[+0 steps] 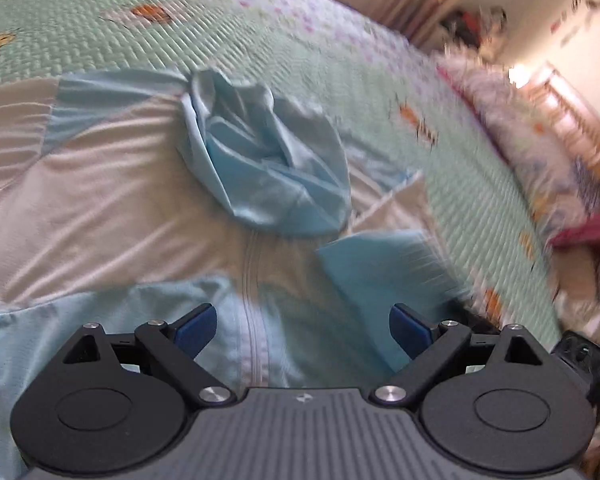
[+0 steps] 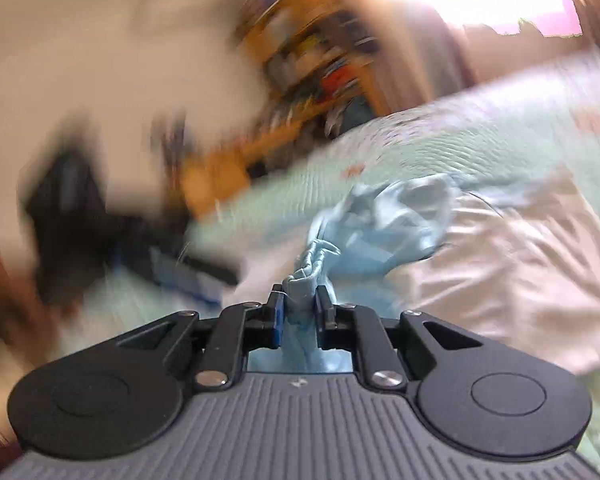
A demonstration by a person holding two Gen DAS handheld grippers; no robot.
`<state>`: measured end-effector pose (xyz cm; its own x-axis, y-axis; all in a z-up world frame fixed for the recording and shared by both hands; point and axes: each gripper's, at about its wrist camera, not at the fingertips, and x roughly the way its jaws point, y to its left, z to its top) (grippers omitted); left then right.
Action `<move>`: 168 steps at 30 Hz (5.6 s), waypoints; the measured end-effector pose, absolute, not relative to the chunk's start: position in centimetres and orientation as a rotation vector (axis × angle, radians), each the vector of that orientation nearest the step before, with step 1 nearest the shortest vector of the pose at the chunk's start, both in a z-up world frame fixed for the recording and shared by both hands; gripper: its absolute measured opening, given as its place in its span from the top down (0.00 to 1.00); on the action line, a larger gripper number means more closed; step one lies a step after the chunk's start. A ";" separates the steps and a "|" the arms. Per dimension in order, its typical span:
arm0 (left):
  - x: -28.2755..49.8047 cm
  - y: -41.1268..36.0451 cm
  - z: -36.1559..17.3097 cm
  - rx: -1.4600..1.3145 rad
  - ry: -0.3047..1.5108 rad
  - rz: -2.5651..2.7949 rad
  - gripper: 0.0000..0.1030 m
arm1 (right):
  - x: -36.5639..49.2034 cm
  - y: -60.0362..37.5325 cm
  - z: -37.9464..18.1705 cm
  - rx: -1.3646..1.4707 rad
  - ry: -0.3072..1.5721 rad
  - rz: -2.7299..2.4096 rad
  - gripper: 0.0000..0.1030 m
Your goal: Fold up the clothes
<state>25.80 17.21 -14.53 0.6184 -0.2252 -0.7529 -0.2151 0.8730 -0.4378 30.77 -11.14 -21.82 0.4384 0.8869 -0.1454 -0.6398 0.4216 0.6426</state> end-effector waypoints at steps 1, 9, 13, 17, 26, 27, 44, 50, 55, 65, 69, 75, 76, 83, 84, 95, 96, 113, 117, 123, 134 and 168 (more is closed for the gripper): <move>25.9 17.3 -14.5 -0.539 0.909 -0.002 0.08 | 32.1 -14.1 -22.4 0.722 0.496 0.988 0.85; 27.7 15.3 -16.8 -0.554 0.964 -0.031 0.08 | 31.4 -37.2 -26.9 1.282 0.090 0.397 0.85; 28.4 14.1 -17.8 -0.546 0.984 -0.057 0.08 | 32.0 -39.5 -30.5 1.358 0.200 0.208 0.85; 28.4 13.5 -18.0 -0.530 0.996 -0.073 0.08 | 32.7 -39.6 -30.8 1.366 0.225 0.206 0.84; 27.7 13.8 -18.7 -0.545 1.016 -0.076 0.08 | 33.6 -39.1 -29.8 1.355 0.309 0.180 0.59; 27.7 13.7 -18.8 -0.546 1.018 -0.079 0.08 | 33.7 -39.0 -29.5 1.346 0.322 0.174 0.57; 27.6 12.8 -19.8 -0.536 1.038 -0.105 0.06 | 34.2 -39.9 -29.8 1.321 0.295 0.144 0.97; 24.5 13.3 -19.4 -0.546 1.044 -0.239 0.06 | 34.3 -40.8 -30.3 1.491 0.250 0.200 0.97; 21.5 14.7 -19.7 -0.520 1.037 -0.321 0.04 | 35.0 -40.5 -23.7 1.219 0.194 0.160 0.97; 20.1 18.4 -20.9 -0.646 0.986 -0.404 0.04 | 36.8 -39.6 -20.0 0.964 0.387 -0.076 0.97; 19.7 18.9 -20.9 -0.681 0.963 -0.452 0.03 | 35.3 -38.6 -21.5 0.925 0.398 -0.114 0.97; 18.8 20.2 -20.9 -0.708 0.931 -0.508 0.03 | 35.7 -32.4 -17.5 0.713 0.366 -0.029 0.97; 18.7 20.6 -20.8 -0.709 0.920 -0.510 0.03 | 36.0 -30.2 -15.9 0.659 0.353 0.017 0.97; 17.6 23.9 -20.4 -0.763 0.809 -0.527 0.01 | 35.0 -9.3 -7.8 0.220 0.275 0.421 0.96; 17.5 24.3 -20.5 -0.772 0.795 -0.529 0.01 | 34.6 -6.0 -8.0 0.159 0.280 0.474 0.96; 16.8 25.7 -21.6 -0.790 0.717 -0.654 0.01 | 31.0 13.5 -20.5 -0.279 0.490 0.596 0.94; 16.8 25.7 -21.5 -0.795 0.712 -0.671 0.01 | 31.0 13.6 -20.3 -0.287 0.483 0.582 0.94; 15.7 25.0 -19.9 -0.787 0.680 -0.810 0.01 | 35.3 4.9 -14.9 0.518 0.444 0.489 0.91; 15.8 25.2 -20.0 -0.795 0.682 -0.806 0.01 | 36.8 4.5 -13.4 0.696 0.422 0.523 0.91; 15.8 25.5 -20.3 -0.804 0.683 -0.806 0.01 | 35.7 15.1 -15.8 0.300 0.510 0.672 0.91; 15.7 25.6 -20.3 -0.823 0.688 -0.796 0.01 | 32.3 23.3 -20.4 -0.318 0.498 0.632 0.40; 16.6 25.0 -21.4 -0.806 0.743 -0.766 0.01 | 44.5 -9.7 -21.9 0.793 0.595 0.247 0.64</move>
